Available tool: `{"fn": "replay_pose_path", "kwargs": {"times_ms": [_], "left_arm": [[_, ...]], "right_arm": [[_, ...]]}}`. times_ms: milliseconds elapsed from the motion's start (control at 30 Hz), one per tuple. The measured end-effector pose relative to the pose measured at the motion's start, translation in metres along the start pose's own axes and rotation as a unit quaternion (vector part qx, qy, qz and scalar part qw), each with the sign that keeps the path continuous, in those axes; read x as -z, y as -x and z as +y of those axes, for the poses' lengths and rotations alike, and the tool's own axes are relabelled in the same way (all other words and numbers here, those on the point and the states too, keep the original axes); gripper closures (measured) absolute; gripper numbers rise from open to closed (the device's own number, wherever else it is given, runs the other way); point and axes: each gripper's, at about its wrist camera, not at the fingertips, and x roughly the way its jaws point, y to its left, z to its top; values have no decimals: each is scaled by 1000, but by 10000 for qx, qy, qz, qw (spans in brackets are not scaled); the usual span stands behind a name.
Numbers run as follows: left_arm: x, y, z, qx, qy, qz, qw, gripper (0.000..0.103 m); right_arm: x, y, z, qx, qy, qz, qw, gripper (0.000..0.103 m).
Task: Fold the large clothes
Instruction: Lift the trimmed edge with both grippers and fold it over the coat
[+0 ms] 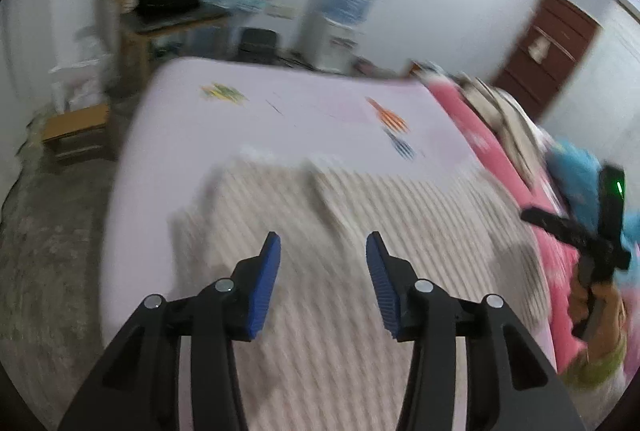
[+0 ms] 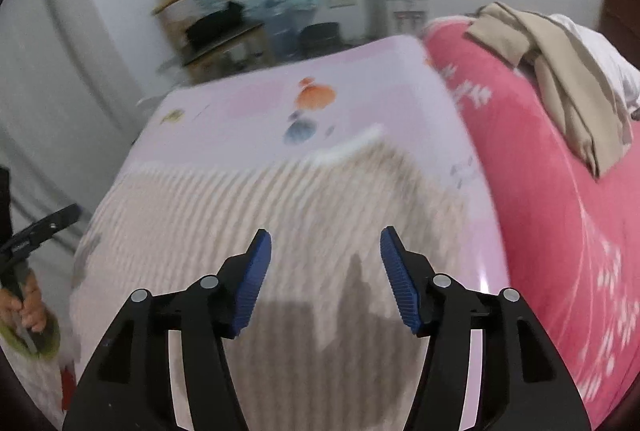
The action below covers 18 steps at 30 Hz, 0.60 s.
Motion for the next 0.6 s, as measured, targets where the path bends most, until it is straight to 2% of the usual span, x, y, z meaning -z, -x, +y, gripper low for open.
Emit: {"fn": "replay_pose_path", "kwargs": {"times_ms": [100, 200, 267, 300, 367, 400, 500, 533, 600], "left_arm": [[41, -1, -11, 54, -87, 289, 9995, 59], [70, -16, -6, -278, -92, 523, 9982, 59], [76, -15, -5, -269, -177, 341, 9989, 59], [76, -13, -8, -370, -252, 330, 9985, 59], [76, -4, -21, -660, -458, 219, 9965, 59], [78, 5, -29, -680, -595, 115, 9958, 59], [91, 25, -47, -392, -895, -59, 9952, 58], [97, 27, -51, -384, -978, -63, 9944, 56], [114, 16, -52, -708, -1121, 125, 9911, 54]], "right_arm": [[36, 11, 5, -18, -67, 95, 9999, 48], [59, -3, -12, 291, -271, 358, 9986, 48], [67, -13, -23, 233, -430, 484, 9976, 49], [69, -13, -26, 156, -503, 474, 9975, 49], [67, 0, -20, 257, -546, 416, 9973, 49], [66, 6, -17, 311, -481, 347, 9978, 49], [74, 34, 7, 272, -134, 84, 9995, 48], [81, 38, 13, 251, -42, 50, 9997, 47], [101, 31, 21, 415, 138, 163, 9989, 45]]}}
